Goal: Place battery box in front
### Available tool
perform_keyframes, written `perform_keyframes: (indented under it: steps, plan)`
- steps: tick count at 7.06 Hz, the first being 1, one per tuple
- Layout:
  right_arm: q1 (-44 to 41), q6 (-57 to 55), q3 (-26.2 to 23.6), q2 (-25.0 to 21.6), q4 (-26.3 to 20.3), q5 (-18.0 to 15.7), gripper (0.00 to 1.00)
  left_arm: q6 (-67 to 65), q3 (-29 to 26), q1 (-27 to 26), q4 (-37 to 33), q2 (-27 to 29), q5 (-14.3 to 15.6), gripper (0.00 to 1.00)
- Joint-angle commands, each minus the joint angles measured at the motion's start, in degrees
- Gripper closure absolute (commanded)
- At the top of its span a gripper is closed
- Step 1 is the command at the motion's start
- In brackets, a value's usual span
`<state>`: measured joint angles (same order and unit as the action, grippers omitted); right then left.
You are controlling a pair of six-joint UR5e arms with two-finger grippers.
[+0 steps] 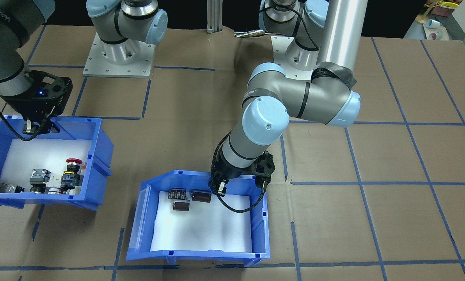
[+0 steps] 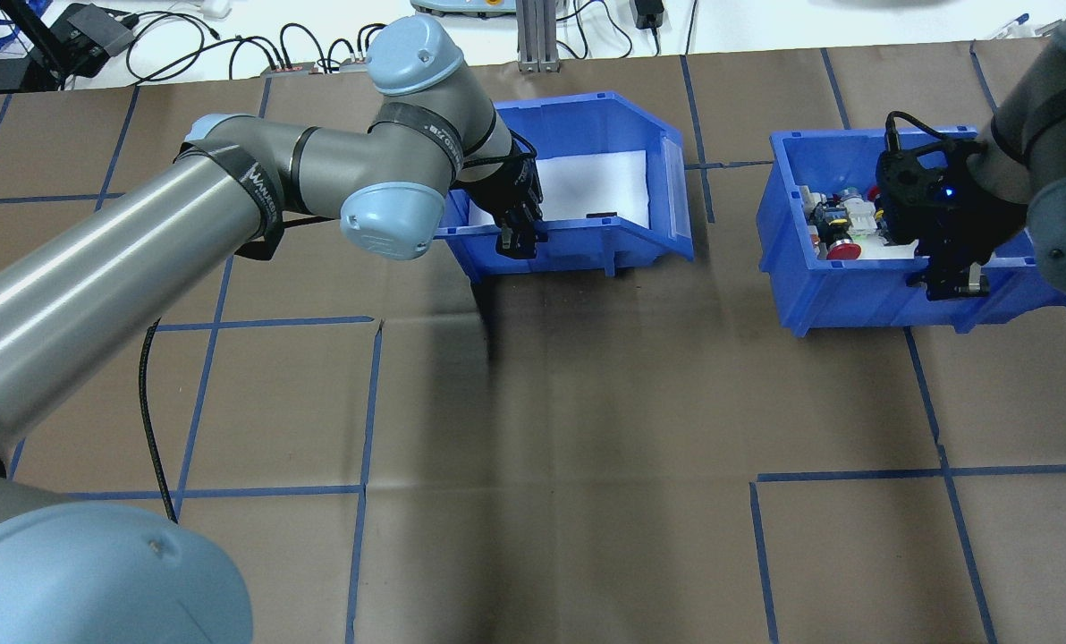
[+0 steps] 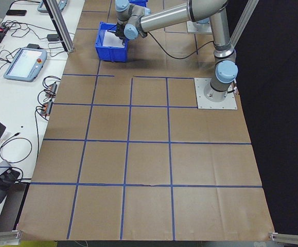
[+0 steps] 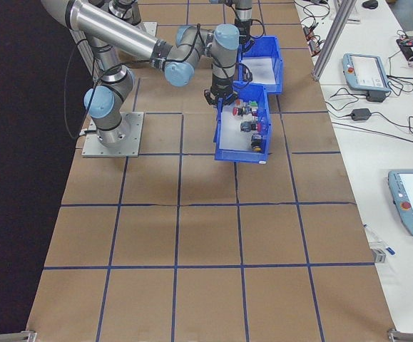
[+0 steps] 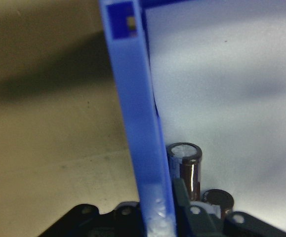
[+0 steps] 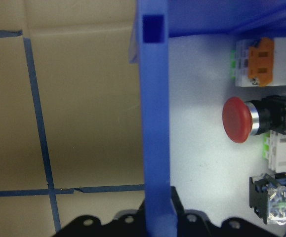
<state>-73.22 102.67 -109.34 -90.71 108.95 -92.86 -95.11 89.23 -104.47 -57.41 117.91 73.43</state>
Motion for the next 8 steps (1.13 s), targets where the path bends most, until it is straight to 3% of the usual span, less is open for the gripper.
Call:
perform_keyframes:
  steps: [1,2,4,5,8]
  plan:
    - [-1.21,-2.03,-0.6,-1.74,-0.22,0.05,0.93,-0.17,0.07,-0.38,-1.2,-0.04,1.62,0.23]
    - [-1.57,-2.13,-2.61,-2.54,-0.31,0.14,0.93,-0.43,-0.11,-0.38,-1.38,-0.57,4.85,0.01]
    - [-2.79,-2.3,-10.84,-8.57,-0.05,0.4,0.93,-0.08,-0.02,-0.38,-2.08,-3.1,5.23,0.01]
    - [-4.89,-3.43,-13.76,-10.52,0.12,0.23,0.93,1.66,0.24,0.31,-6.35,-6.25,5.58,0.01]
    - [-15.34,-13.43,-14.76,-10.89,0.13,0.14,0.93,27.61,-1.24,4.52,-23.21,-13.47,9.53,0.01]
